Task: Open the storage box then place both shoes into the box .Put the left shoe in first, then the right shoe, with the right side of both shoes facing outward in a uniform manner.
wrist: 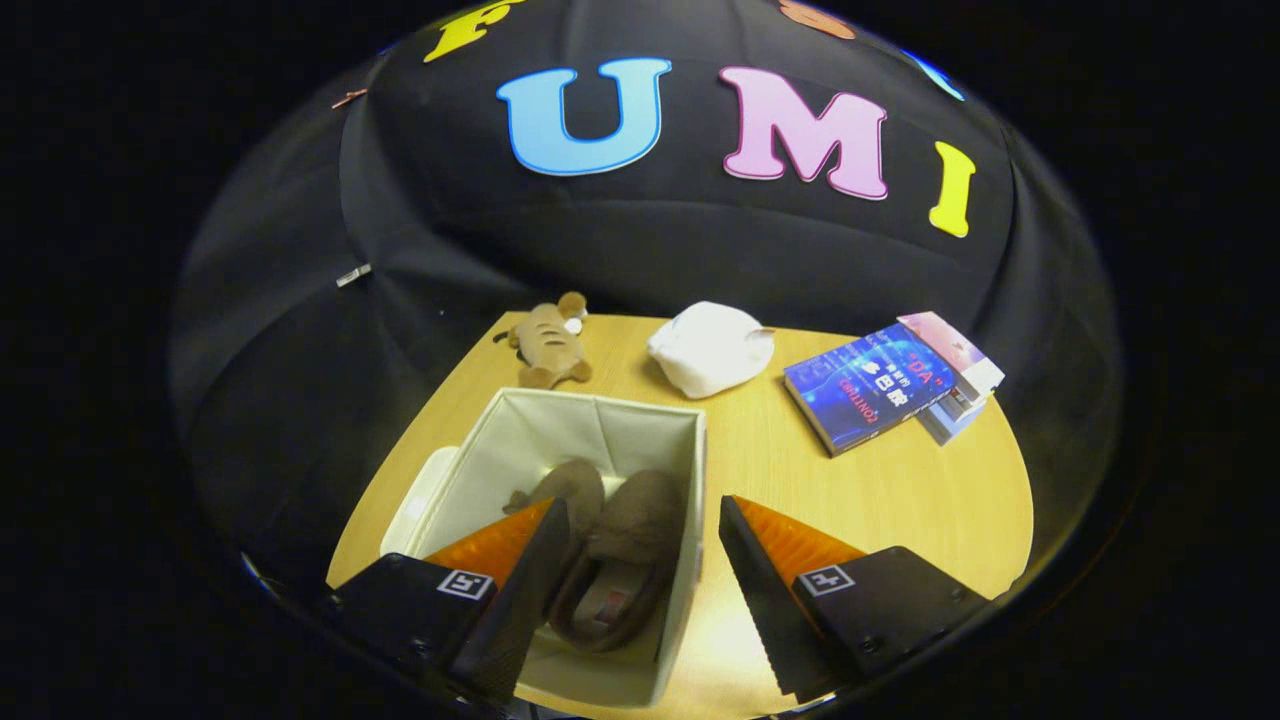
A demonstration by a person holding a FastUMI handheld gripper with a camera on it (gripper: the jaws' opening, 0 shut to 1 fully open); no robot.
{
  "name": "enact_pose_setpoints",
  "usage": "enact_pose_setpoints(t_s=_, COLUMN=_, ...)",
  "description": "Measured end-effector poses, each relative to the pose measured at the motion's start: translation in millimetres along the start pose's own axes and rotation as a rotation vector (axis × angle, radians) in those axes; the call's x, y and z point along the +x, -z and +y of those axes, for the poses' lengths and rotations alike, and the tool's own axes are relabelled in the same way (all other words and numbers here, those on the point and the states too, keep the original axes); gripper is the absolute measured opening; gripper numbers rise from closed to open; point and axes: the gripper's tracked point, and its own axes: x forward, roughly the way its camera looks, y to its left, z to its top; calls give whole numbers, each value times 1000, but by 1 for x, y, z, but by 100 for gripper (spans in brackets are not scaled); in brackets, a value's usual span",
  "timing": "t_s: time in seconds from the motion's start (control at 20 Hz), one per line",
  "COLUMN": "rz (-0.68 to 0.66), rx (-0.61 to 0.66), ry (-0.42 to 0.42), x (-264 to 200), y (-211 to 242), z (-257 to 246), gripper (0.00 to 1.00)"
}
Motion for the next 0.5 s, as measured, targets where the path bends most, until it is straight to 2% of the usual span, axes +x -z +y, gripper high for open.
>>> enact_pose_setpoints(t_s=0.5, rz=-168, rx=-2, ry=-13, x=-61, y=-64, z=-120, gripper=94)
